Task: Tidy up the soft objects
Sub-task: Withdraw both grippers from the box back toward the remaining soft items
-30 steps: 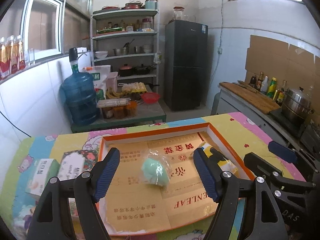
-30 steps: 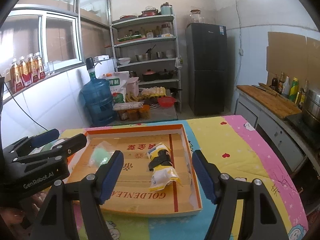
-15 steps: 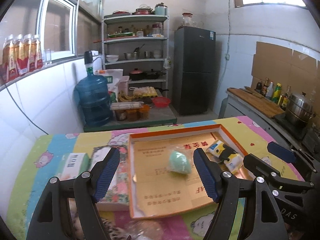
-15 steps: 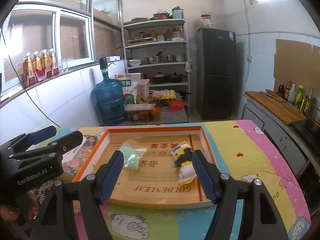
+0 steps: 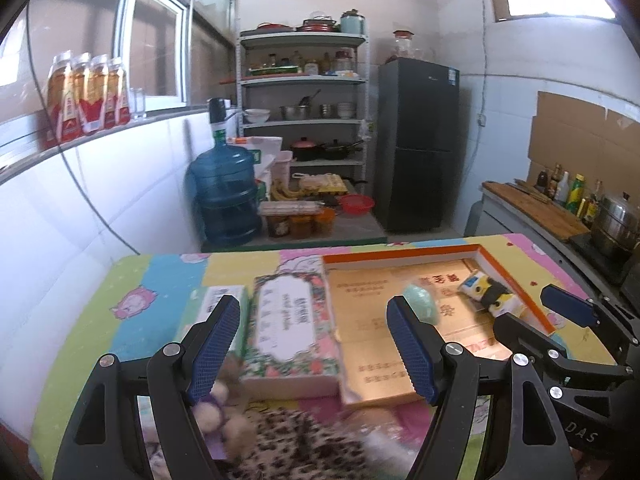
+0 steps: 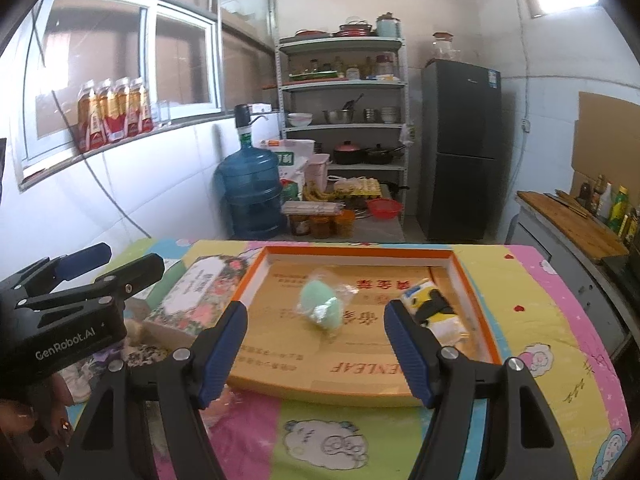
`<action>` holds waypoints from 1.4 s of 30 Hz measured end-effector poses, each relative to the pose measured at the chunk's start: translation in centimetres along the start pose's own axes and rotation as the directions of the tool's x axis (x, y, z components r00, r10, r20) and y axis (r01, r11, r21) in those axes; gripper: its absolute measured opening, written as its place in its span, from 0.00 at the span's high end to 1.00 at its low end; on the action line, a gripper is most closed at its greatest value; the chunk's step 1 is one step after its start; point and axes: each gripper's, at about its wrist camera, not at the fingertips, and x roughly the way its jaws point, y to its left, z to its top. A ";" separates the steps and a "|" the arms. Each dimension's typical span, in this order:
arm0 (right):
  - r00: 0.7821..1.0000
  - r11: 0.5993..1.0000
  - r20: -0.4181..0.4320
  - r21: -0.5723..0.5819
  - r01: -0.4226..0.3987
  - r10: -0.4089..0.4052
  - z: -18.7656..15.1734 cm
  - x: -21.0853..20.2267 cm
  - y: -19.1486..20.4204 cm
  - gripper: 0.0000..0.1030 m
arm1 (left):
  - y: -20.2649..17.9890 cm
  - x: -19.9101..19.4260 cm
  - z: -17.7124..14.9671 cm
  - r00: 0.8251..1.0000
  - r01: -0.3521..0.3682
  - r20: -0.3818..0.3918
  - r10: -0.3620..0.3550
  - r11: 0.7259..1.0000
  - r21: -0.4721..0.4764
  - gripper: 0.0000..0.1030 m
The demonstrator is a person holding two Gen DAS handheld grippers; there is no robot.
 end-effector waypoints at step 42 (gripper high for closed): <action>0.985 0.978 -0.076 -0.128 -0.166 0.158 -1.7 1.2 9.8 0.30 | 10.4 -1.3 -4.4 0.992 -0.128 -0.032 0.125 0.983 -0.131 0.25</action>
